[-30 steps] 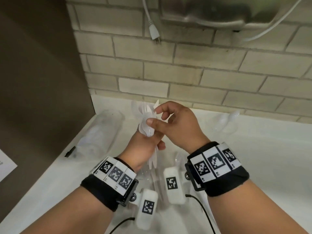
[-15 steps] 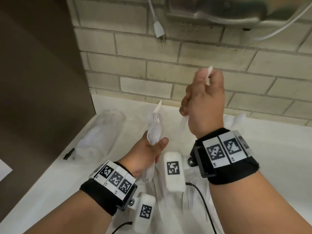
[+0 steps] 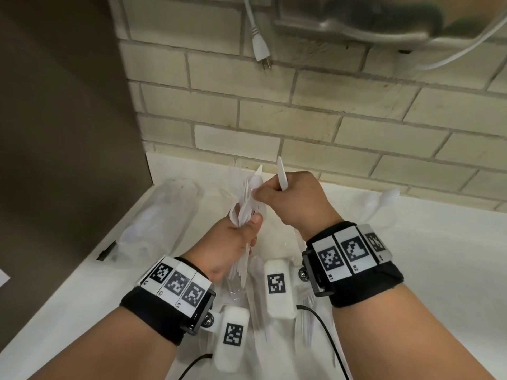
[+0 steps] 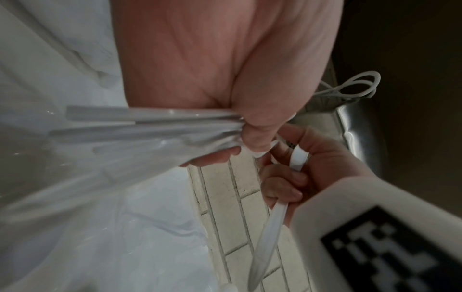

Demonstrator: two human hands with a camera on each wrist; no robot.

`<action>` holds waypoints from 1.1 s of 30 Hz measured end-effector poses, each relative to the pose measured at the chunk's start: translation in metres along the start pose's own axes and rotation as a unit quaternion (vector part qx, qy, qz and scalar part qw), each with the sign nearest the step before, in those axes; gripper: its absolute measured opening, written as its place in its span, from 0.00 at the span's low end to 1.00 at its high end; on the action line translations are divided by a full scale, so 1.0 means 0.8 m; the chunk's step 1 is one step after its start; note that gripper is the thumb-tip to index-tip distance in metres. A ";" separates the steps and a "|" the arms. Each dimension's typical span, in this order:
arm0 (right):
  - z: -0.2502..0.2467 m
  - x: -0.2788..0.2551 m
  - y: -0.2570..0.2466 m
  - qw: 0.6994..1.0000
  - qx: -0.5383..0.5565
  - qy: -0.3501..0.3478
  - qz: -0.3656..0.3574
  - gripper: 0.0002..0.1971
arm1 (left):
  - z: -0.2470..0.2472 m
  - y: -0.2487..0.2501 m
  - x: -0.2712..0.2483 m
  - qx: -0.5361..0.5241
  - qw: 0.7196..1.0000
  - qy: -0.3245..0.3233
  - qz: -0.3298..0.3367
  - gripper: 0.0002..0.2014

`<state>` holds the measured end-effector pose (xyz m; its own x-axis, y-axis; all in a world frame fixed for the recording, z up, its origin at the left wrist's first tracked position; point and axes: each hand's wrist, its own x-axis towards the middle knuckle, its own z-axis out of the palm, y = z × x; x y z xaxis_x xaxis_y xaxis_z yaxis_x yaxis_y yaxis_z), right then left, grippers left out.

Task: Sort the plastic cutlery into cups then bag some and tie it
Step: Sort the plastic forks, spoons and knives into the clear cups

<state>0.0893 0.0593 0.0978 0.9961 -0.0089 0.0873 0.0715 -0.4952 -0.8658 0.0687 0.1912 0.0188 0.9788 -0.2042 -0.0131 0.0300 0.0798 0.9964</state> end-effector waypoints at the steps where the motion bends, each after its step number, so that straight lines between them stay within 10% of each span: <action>1: 0.001 0.000 0.000 1.000 -0.008 0.000 0.000 0.11 | 0.001 0.001 0.000 0.010 1.000 -0.008 0.005 0.14; 15: 0.000 0.010 -0.001 0.977 -0.193 -0.052 -0.074 0.11 | 0.012 -0.006 0.001 0.136 0.990 -0.003 0.038 0.22; 33: 0.001 -0.005 -0.004 0.997 0.037 0.053 -0.049 0.11 | 0.011 -0.006 -0.010 0.182 0.983 0.009 0.036 0.18</action>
<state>0.0851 0.0616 0.0999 0.9735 -0.0572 0.2216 0.1757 -0.4337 -0.8837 0.0589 0.1842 0.0152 0.9794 -0.1929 0.0598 -0.1101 -0.2616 0.9589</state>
